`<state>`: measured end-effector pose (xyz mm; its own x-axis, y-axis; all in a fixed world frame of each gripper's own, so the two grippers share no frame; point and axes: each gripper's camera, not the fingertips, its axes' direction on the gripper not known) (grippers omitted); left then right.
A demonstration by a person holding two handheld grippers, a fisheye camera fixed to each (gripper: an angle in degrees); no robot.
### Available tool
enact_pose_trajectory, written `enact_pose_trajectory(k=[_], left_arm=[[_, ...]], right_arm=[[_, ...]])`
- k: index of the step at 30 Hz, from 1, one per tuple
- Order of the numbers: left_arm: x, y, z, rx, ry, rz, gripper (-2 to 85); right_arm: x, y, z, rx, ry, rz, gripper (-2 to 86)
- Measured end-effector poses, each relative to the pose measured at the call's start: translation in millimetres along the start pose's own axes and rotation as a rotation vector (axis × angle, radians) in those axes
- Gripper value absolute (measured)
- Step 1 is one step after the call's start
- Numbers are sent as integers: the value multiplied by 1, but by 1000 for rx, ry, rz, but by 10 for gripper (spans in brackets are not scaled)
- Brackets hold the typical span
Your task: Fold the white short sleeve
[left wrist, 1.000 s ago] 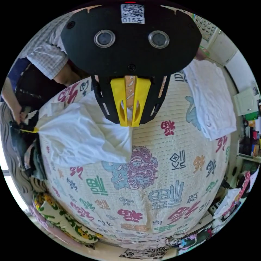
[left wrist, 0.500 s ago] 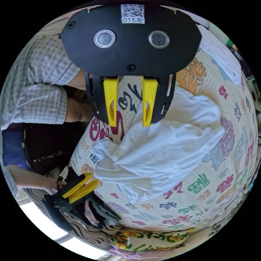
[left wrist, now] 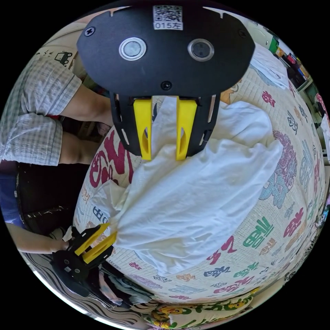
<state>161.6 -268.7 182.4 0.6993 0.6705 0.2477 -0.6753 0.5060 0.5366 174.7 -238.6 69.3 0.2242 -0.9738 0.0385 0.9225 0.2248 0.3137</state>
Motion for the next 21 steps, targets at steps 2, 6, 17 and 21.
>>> enact_pose_trajectory(k=[2, 6, 17, 21], left_arm=[[12, 3, -6, 4, -10, 23, 105], [40, 10, -22, 55, -6, 80, 91], [78, 13, -23, 24, -55, 103, 22], [81, 25, -52, 85, -21, 60, 6]], right_arm=[[-10, 2, -4, -1, 18, -31, 87], [-24, 8, -13, 23, 7, -49, 89], [-23, 26, -46, -8, -32, 20, 36], [-13, 46, -85, 69, -169, 107, 22]])
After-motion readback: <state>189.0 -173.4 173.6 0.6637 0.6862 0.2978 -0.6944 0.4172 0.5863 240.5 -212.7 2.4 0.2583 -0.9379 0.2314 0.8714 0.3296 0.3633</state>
